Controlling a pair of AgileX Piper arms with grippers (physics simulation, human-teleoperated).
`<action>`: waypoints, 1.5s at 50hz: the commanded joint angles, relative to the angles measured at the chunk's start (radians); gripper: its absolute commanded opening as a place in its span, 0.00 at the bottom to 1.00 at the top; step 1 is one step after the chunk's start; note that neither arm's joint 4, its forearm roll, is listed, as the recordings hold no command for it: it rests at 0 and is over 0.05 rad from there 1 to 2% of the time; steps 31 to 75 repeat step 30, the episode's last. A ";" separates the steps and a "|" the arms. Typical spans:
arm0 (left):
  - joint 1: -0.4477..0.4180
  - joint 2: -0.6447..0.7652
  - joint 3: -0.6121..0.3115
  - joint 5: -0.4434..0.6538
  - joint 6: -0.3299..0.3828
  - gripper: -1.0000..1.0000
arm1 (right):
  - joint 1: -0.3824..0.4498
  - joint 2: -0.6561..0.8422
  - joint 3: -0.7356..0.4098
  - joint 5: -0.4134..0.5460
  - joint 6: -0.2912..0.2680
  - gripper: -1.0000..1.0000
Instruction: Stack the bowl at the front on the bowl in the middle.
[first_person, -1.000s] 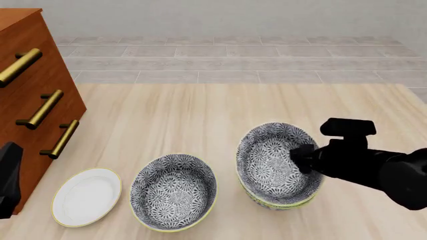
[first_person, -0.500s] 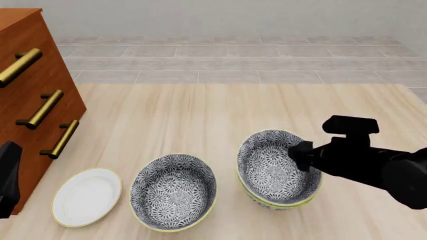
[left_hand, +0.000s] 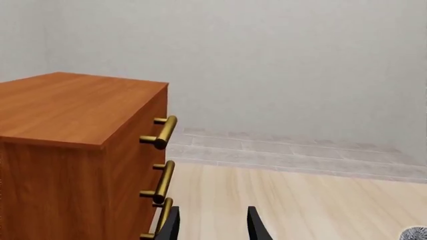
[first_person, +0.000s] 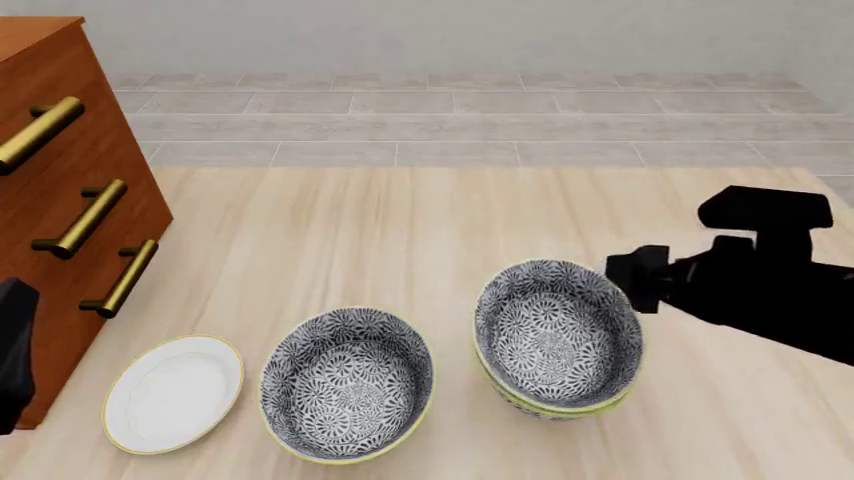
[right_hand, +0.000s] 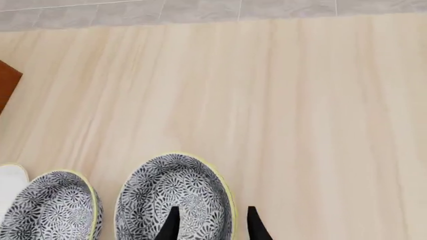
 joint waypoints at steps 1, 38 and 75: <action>-0.001 0.000 -0.007 0.002 0.001 1.00 | -0.015 -0.128 -0.066 0.120 -0.027 1.00; -0.006 0.000 -0.025 0.007 0.004 1.00 | -0.066 -0.392 -0.220 0.341 -0.087 1.00; -0.006 0.000 -0.025 0.007 0.004 1.00 | -0.066 -0.392 -0.220 0.341 -0.087 1.00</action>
